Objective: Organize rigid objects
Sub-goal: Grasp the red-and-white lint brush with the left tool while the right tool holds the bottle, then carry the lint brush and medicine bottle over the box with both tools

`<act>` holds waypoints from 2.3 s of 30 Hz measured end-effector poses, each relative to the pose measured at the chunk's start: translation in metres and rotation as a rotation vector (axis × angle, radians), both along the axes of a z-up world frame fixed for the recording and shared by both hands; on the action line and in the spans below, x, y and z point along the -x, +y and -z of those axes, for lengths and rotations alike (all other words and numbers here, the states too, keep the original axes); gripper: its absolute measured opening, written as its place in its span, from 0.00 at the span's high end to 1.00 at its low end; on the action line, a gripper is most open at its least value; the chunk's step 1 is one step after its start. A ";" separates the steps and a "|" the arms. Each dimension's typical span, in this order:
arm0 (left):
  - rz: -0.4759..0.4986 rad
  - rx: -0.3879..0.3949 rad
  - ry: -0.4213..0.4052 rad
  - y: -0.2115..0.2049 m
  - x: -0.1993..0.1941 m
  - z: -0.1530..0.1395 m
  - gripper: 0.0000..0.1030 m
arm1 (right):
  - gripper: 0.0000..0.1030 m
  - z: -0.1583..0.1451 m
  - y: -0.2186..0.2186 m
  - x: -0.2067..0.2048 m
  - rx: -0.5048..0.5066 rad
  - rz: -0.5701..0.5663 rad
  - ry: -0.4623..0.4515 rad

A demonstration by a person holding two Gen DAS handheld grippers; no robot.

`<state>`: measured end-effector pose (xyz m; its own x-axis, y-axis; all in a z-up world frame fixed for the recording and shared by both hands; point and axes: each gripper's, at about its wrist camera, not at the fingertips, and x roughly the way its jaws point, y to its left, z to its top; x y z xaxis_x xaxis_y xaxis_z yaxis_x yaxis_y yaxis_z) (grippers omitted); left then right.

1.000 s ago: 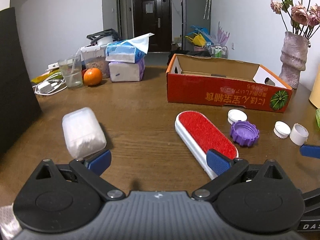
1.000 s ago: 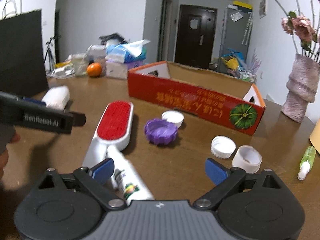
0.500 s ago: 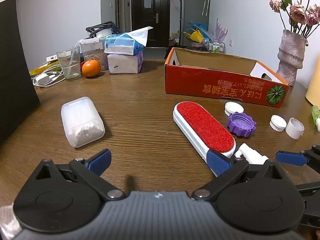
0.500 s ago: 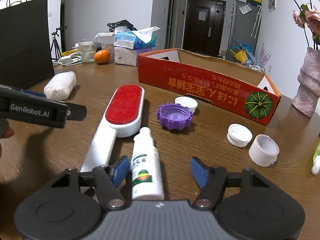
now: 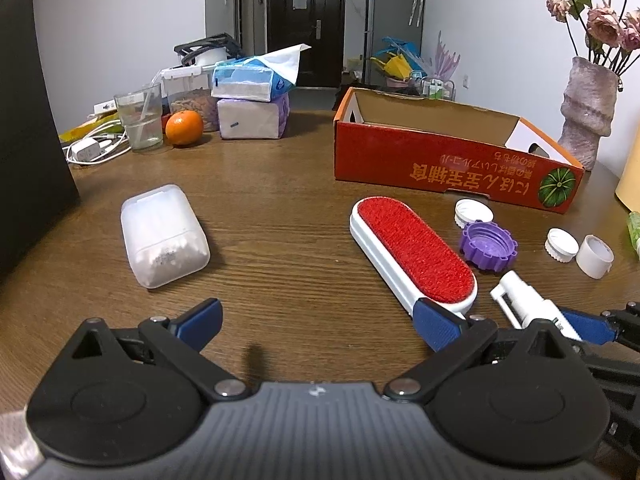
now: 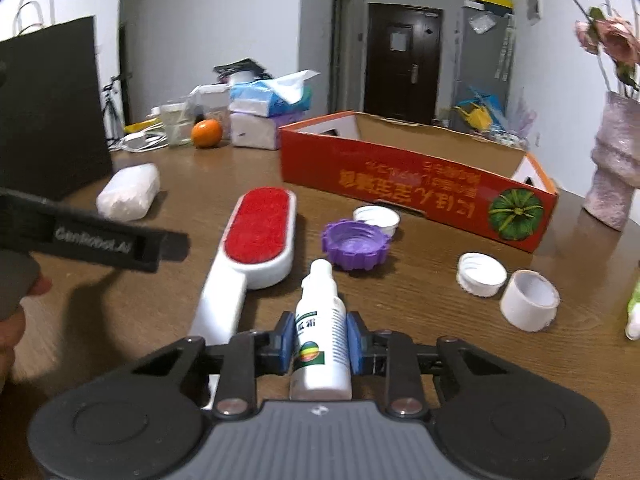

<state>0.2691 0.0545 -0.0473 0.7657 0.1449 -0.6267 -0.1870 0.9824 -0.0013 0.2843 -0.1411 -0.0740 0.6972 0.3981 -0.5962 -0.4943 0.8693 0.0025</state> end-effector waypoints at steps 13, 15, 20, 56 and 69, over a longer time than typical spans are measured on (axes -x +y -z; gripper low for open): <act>0.023 -0.040 0.023 -0.021 -0.017 -0.005 0.00 | 0.74 -0.009 -0.020 -0.010 -0.037 0.105 -0.076; 0.032 -0.041 0.025 -0.027 -0.022 -0.006 0.00 | 0.74 -0.009 -0.026 -0.013 -0.041 0.125 -0.084; 0.053 -0.054 0.046 -0.047 -0.038 -0.007 0.00 | 0.74 -0.011 -0.044 -0.021 -0.054 0.178 -0.104; 0.051 -0.001 0.108 -0.067 -0.067 0.016 0.43 | 0.74 -0.009 -0.069 -0.027 -0.057 0.250 -0.136; 0.095 0.012 0.030 -0.065 -0.050 -0.008 0.43 | 0.74 -0.014 -0.068 -0.022 -0.082 0.265 -0.150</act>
